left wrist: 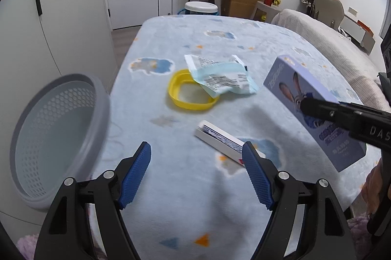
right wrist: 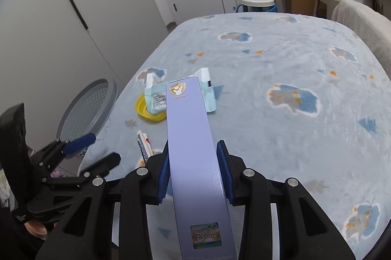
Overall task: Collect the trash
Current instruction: 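Grasp the blue-white playing-card box with the left gripper while the right holds the lavender box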
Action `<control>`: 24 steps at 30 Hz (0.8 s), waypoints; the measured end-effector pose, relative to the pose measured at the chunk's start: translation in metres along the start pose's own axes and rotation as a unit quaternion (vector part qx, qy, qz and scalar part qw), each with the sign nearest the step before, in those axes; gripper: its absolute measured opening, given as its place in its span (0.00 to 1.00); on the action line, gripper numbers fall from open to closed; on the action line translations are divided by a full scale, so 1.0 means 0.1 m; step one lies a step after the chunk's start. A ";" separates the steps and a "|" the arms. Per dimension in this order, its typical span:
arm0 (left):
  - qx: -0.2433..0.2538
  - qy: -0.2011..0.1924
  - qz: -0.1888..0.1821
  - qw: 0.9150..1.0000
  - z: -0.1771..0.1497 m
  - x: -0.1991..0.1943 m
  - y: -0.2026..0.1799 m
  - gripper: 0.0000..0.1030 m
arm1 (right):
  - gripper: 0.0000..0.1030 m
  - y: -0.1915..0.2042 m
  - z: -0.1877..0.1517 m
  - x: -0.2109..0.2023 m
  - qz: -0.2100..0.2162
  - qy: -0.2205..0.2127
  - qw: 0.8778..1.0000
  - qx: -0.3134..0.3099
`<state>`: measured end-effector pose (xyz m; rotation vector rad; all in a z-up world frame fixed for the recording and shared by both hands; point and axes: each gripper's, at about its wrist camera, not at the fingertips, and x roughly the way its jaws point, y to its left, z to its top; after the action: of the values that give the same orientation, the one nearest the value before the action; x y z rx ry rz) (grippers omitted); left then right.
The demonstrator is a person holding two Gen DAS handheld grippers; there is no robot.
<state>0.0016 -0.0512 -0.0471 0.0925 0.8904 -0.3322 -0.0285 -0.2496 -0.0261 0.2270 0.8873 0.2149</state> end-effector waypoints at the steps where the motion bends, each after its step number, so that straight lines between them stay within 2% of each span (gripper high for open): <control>1: 0.000 0.003 -0.001 1.000 0.00 0.02 -0.04 0.72 | 0.34 -0.04 0.01 -0.02 -0.001 -0.003 1.000 0.004; 6: -0.004 0.014 -0.001 1.000 0.01 0.12 -0.26 0.72 | 0.34 -0.23 0.04 -0.06 -0.002 -0.008 1.000 0.028; 10: 0.001 0.024 0.020 1.000 0.04 0.26 -0.48 0.72 | 0.34 -0.32 0.07 -0.12 -0.002 -0.017 0.999 0.041; 14: 0.012 0.039 0.059 0.997 0.02 0.41 -0.59 0.72 | 0.34 -0.37 0.09 -0.18 -0.001 -0.023 0.999 0.048; 18: 0.022 0.050 0.088 0.995 -0.01 0.45 -0.52 0.72 | 0.34 -0.37 0.10 -0.21 0.005 -0.026 0.998 0.050; 24: -0.008 0.060 0.089 0.994 -0.05 0.35 -0.15 0.72 | 0.34 -0.31 0.13 -0.24 0.016 -0.030 0.998 0.045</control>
<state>0.0131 -0.0727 -0.0766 0.1777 0.9968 -0.1531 -0.0304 -0.2871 -0.0092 0.3293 0.8344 0.1965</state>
